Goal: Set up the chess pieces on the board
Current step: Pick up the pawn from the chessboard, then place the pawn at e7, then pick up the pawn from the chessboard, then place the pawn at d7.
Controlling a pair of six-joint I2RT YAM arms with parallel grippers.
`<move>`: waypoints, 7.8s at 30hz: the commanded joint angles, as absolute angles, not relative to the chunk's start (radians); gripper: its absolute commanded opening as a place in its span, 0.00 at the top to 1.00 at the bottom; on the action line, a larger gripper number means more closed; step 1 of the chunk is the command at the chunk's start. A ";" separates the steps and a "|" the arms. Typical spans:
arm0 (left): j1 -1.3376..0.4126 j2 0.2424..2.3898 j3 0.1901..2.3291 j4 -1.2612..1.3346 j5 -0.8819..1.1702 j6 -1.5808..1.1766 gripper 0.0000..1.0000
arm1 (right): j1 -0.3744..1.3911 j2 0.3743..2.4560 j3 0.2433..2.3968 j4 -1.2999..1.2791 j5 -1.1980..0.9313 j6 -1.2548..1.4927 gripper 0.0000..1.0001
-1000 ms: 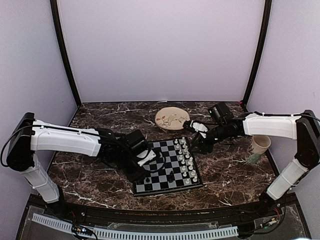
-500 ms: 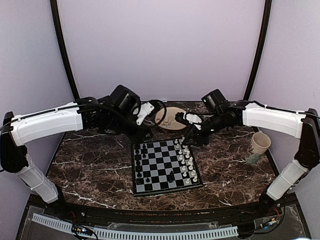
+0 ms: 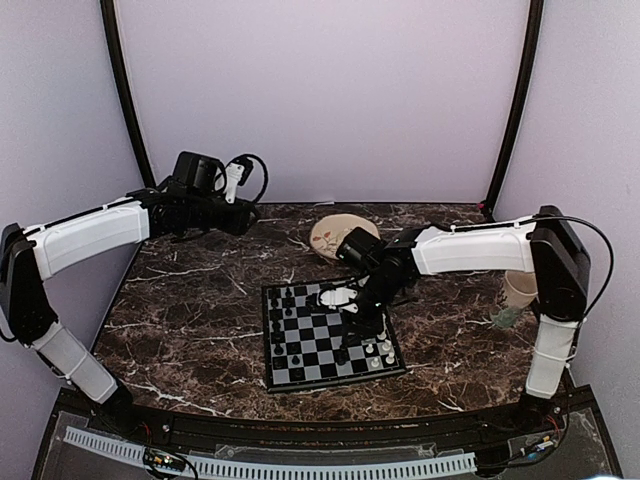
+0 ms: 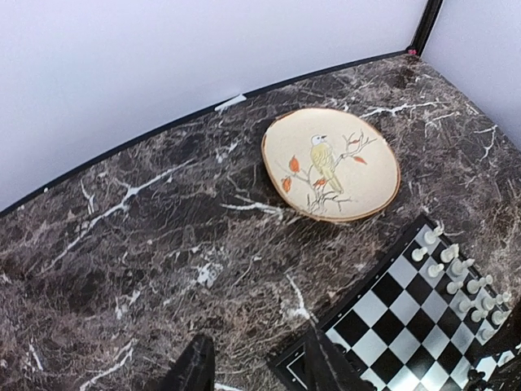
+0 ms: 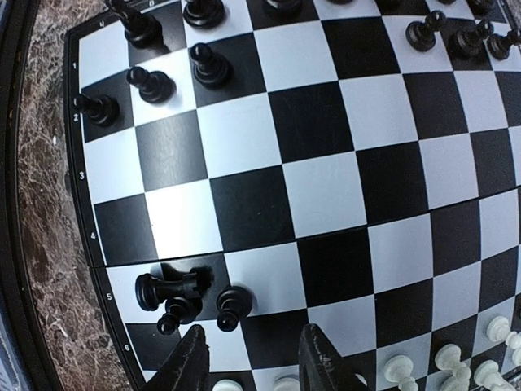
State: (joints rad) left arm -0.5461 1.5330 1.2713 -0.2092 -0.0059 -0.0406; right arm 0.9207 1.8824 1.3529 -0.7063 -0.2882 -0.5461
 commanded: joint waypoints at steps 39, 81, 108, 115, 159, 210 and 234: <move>-0.531 1.419 1.198 -0.144 -0.020 -0.045 0.60 | 0.954 2.105 1.681 -0.816 -0.219 -0.517 0.92; -0.531 1.411 1.200 -0.150 -0.026 -0.038 0.59 | 0.989 2.390 2.083 -0.925 -0.292 -0.471 0.88; -0.530 1.433 1.200 -0.152 -0.008 -0.038 0.59 | 0.969 1.971 1.591 -0.838 -0.201 -0.518 0.72; -0.530 1.447 1.201 -0.155 -0.006 -0.037 0.59 | 0.985 1.890 1.446 -0.841 -0.287 -0.574 0.71; -0.531 1.460 1.208 -0.168 0.019 -0.038 0.58 | 1.028 1.982 1.456 -0.836 -0.173 -0.584 0.94; -0.531 1.455 1.212 -0.172 0.029 -0.037 0.58 | 1.058 2.300 1.965 -0.892 -0.262 -0.543 0.94; -0.529 1.455 1.213 -0.174 0.029 -0.034 0.58 | 1.058 2.267 1.986 -0.882 -0.223 -0.500 0.77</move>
State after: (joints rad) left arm -0.5285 1.4631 1.2068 -0.1593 0.0254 -0.0376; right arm 1.0485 2.2982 1.9541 -0.8764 -0.2375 -0.5182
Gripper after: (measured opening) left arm 0.425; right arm 0.210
